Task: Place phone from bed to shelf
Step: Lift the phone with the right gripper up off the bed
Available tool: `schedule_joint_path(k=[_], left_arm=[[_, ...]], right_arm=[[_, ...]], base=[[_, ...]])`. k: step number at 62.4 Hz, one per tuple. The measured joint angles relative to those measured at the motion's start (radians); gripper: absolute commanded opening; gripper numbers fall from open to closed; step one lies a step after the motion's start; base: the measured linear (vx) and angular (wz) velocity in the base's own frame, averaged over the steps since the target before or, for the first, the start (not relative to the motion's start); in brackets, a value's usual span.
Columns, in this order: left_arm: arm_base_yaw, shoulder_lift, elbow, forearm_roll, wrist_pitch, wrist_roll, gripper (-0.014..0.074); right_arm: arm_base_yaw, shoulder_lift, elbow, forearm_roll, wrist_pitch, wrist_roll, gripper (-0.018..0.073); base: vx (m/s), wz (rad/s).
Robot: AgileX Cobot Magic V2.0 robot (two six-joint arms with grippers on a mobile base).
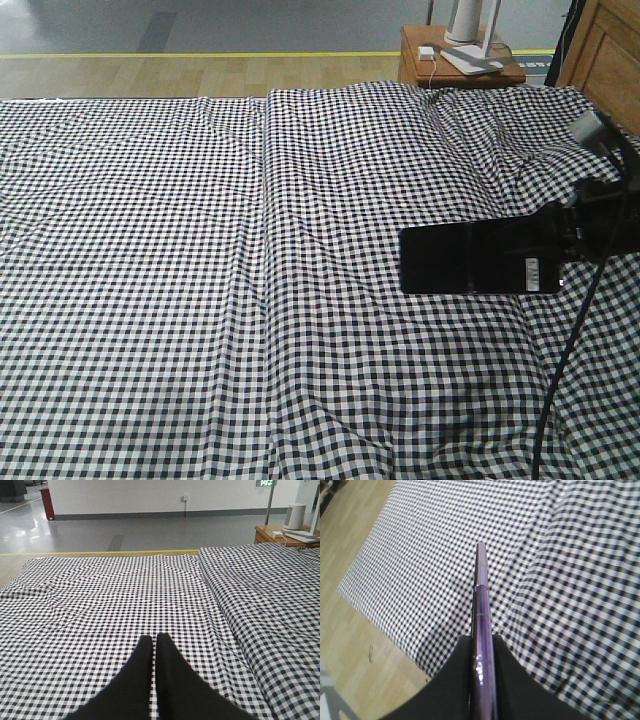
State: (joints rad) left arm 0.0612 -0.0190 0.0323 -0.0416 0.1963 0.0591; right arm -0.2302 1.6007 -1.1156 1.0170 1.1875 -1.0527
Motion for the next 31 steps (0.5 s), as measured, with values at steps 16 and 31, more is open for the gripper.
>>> schedule_joint_path(k=[16,31], left_arm=[[0.0,0.0,0.0,0.0,0.0,0.0,0.0001],[0.0,0.0,0.0,0.0,0.0,0.0,0.0001]], right_arm=[[0.175,-0.072,0.002,0.035,0.004,0.035,-0.0002],[0.327,-0.138,0.002,0.115,0.014,0.049,-0.0002]], base=[[0.0,0.0],[0.0,0.0]])
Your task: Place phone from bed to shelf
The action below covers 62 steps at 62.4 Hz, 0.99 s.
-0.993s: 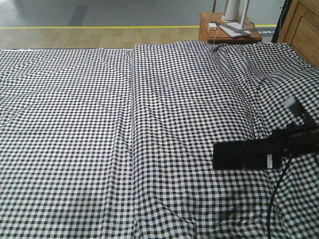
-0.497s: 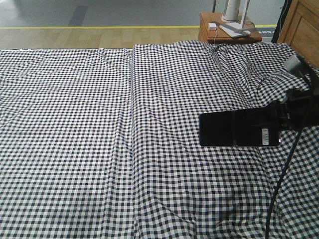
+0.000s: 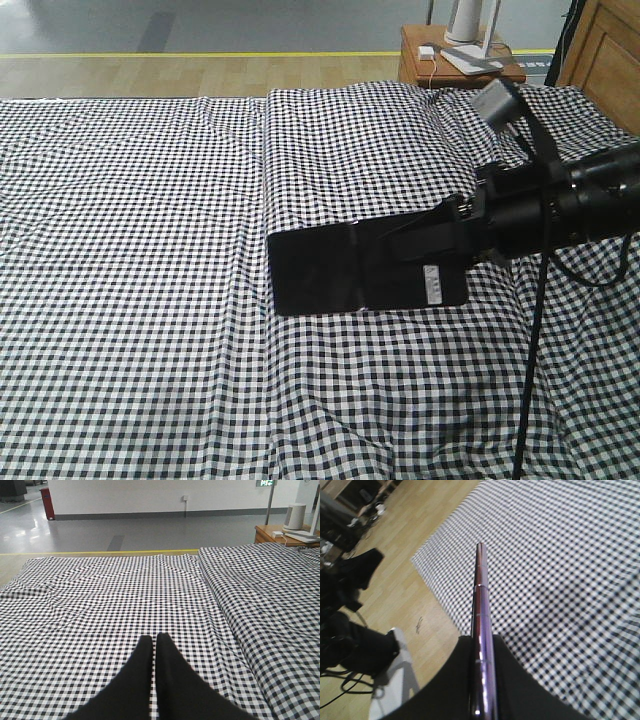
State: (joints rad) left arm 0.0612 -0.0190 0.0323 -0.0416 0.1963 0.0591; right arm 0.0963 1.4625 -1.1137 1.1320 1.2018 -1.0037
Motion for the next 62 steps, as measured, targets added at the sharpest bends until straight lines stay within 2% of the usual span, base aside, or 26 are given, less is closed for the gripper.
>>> schedule_joint_path(k=[18,32,62], left_arm=[[0.0,0.0,0.0,0.0,0.0,0.0,0.0001],[0.0,0.0,0.0,0.0,0.0,0.0,0.0001],[0.0,0.0,0.0,0.0,0.0,0.0,0.0001]], right_arm=[[0.154,-0.061,0.003,0.001,0.004,0.049,-0.0002],[0.235,-0.098,0.003,0.0,0.009,0.074,-0.0002],[0.246,-0.126,0.003,0.0,0.013,0.074,-0.0002]], base=[[0.0,0.0],[0.0,0.0],[0.0,0.0]])
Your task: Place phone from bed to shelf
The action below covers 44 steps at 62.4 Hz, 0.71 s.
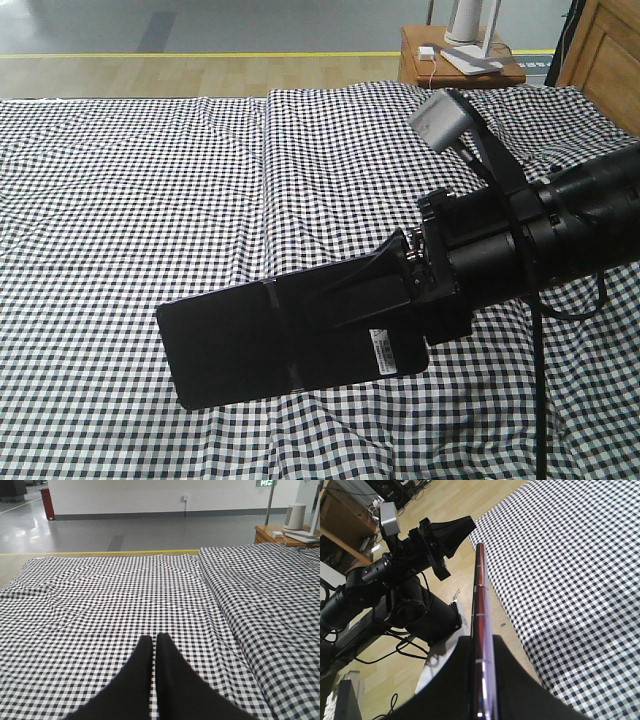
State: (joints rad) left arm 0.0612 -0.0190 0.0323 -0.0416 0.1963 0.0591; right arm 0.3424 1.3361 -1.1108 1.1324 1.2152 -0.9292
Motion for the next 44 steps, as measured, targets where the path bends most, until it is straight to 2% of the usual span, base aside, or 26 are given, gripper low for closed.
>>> schedule_joint_path(k=[44], left_arm=[[0.0,0.0,0.0,0.0,0.0,0.0,0.0001]], right_arm=[[0.0,0.0,0.0,0.006,0.0,0.001,-0.0002]], base=[[0.0,0.0]])
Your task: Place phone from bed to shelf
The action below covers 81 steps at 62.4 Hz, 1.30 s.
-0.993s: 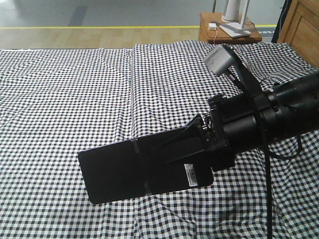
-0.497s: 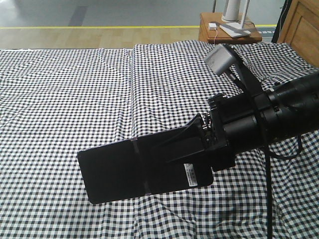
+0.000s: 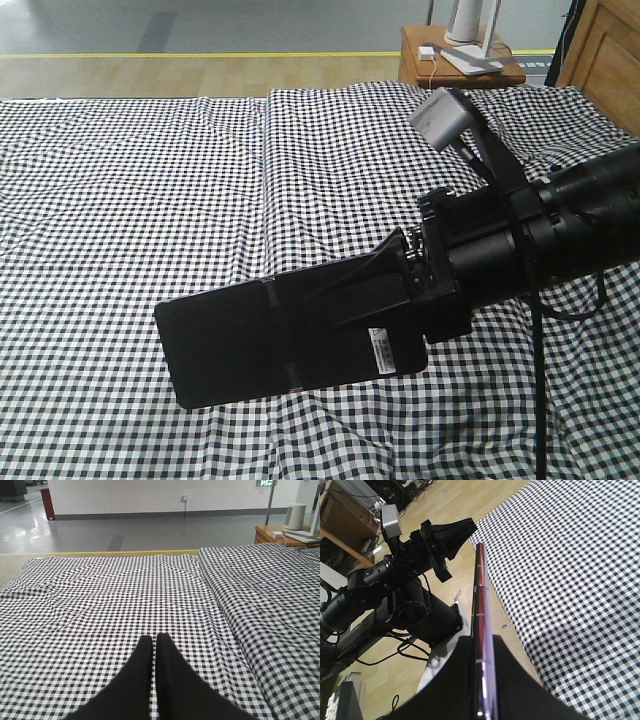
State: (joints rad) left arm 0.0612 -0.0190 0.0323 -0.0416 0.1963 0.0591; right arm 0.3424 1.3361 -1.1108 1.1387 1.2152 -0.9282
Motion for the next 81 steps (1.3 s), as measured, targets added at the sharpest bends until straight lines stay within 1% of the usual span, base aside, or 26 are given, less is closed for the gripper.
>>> schedule_joint_path(k=[49,81], left_arm=[[0.0,0.0,0.0,0.0,0.0,0.0,0.0001],[0.0,0.0,0.0,0.0,0.0,0.0,0.0001]], right_arm=[[0.0,0.0,0.0,0.002,0.0,0.002,-0.0002],[0.0,0.0,0.0,0.002,-0.001,0.002,-0.0002]], base=[[0.0,0.01],[-0.06,0.25]])
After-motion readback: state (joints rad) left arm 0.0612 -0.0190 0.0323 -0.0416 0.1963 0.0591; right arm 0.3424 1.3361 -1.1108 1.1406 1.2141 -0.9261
